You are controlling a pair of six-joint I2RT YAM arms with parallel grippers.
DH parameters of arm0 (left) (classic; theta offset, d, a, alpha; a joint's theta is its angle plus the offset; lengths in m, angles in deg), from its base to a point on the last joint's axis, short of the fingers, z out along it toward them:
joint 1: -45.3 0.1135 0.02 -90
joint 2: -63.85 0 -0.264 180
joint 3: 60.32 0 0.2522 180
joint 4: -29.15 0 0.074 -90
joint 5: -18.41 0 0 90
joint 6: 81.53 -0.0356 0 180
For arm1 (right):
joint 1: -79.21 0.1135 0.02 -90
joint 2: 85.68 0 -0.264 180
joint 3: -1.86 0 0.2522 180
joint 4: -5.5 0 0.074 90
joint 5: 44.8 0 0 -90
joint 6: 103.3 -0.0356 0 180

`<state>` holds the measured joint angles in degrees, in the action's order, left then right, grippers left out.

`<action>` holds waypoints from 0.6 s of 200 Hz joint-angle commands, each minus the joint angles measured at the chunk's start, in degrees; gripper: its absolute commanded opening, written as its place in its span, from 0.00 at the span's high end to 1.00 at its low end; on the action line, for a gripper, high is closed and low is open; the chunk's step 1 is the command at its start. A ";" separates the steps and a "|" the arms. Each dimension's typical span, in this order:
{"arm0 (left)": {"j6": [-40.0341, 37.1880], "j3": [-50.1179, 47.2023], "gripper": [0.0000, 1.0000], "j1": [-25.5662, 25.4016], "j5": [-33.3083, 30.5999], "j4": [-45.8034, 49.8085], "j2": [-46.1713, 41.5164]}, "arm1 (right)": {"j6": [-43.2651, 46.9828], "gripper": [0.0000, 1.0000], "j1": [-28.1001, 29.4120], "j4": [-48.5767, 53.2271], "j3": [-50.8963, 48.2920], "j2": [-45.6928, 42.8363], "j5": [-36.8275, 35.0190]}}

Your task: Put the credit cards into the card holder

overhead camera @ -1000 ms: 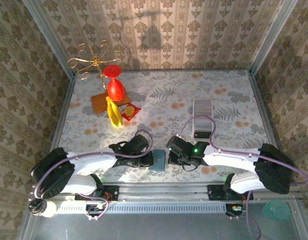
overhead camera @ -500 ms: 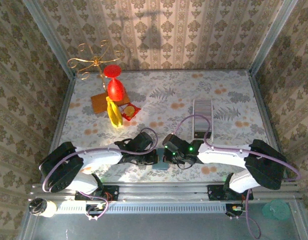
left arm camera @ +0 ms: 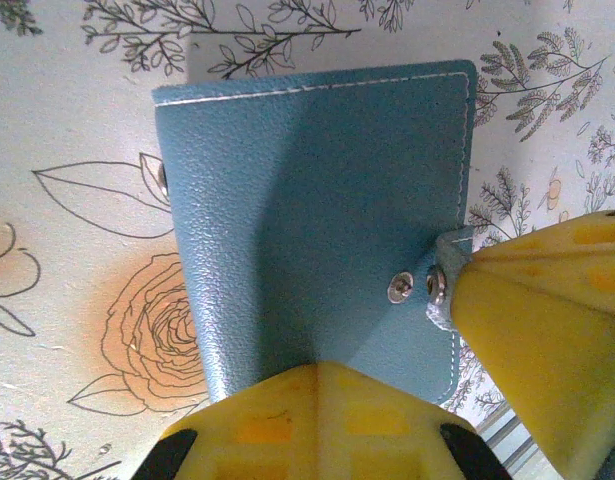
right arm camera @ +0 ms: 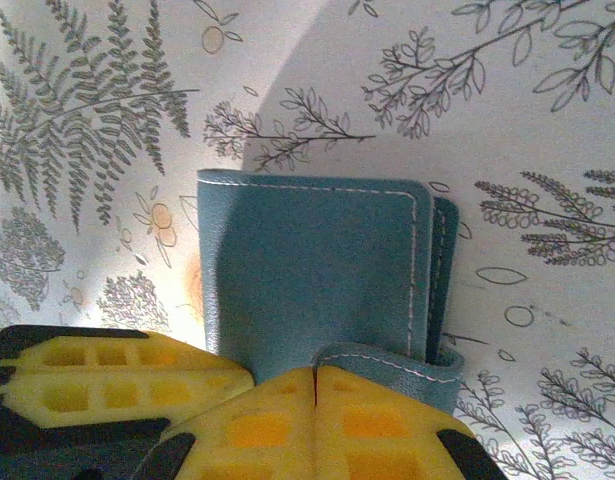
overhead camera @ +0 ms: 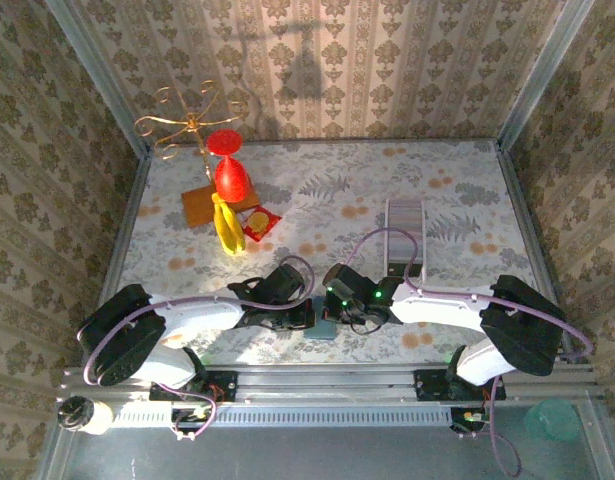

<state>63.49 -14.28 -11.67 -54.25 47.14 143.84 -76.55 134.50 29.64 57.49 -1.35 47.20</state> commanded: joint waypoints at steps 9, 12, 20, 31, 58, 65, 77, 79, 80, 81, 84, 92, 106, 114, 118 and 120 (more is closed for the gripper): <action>-1.32 -1.07 1.00 -0.44 -1.17 3.46 0.08 | -0.65 1.00 -0.27 -1.91 -0.65 0.87 1.07; -1.28 -1.07 1.00 -0.46 -1.17 3.50 0.05 | -0.68 1.00 -0.27 -1.96 -0.69 0.98 1.20; -1.32 -1.07 1.00 -0.46 -1.17 3.51 0.08 | -0.57 1.00 -0.27 -2.14 -0.73 1.30 1.54; -1.26 -1.07 1.00 -0.49 -1.26 3.59 0.00 | -0.52 1.00 -0.27 -2.51 -0.73 1.75 1.99; -1.32 -0.98 1.00 -0.50 -1.26 3.60 -0.02 | -0.47 1.00 -0.27 -2.50 -0.57 2.80 2.72; -1.31 -0.99 1.00 -0.45 -1.26 3.60 -0.01 | -0.24 1.00 -0.27 -2.43 -0.49 3.15 3.11; -1.27 -0.99 1.00 -0.51 -1.26 3.61 0.06 | 0.07 1.00 -0.27 -1.14 0.02 3.71 3.36; -1.24 -0.99 1.00 -0.51 -1.26 3.60 0.03 | 0.12 1.00 -0.27 -0.86 0.09 3.79 3.36; -1.24 -0.98 1.00 -0.51 -1.30 3.60 0.06 | 0.17 1.00 -0.27 -0.74 0.12 3.81 3.40; -1.24 -0.98 1.00 -0.47 -1.33 3.59 0.03 | 0.20 1.00 -0.27 -0.63 0.18 3.86 3.38; -1.19 -0.98 1.00 -0.50 -1.28 3.62 0.08 | 0.29 1.00 -0.27 -0.39 0.23 3.90 3.38; -1.21 -0.98 1.00 -0.43 -1.35 3.59 0.03 | 0.30 1.00 -0.27 0.41 0.23 4.08 3.28; -1.26 -0.86 1.00 -0.38 -1.35 3.67 0.14 | 0.30 1.00 -0.27 1.17 0.23 4.08 3.53; -1.36 -0.81 1.00 -0.42 -1.35 3.68 0.25 | 0.28 1.00 -0.27 1.41 0.23 4.01 3.79; -1.40 -0.79 1.00 -0.42 -1.30 3.70 0.28 | 0.24 1.00 -0.27 1.42 0.15 3.92 3.88; -1.39 -0.78 1.00 -0.44 -1.34 3.69 0.33 | 0.25 1.00 -0.25 1.41 0.15 3.87 3.95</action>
<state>63.49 -14.28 -11.67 -54.44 47.23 143.84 -76.50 134.15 27.67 57.58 0.64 49.17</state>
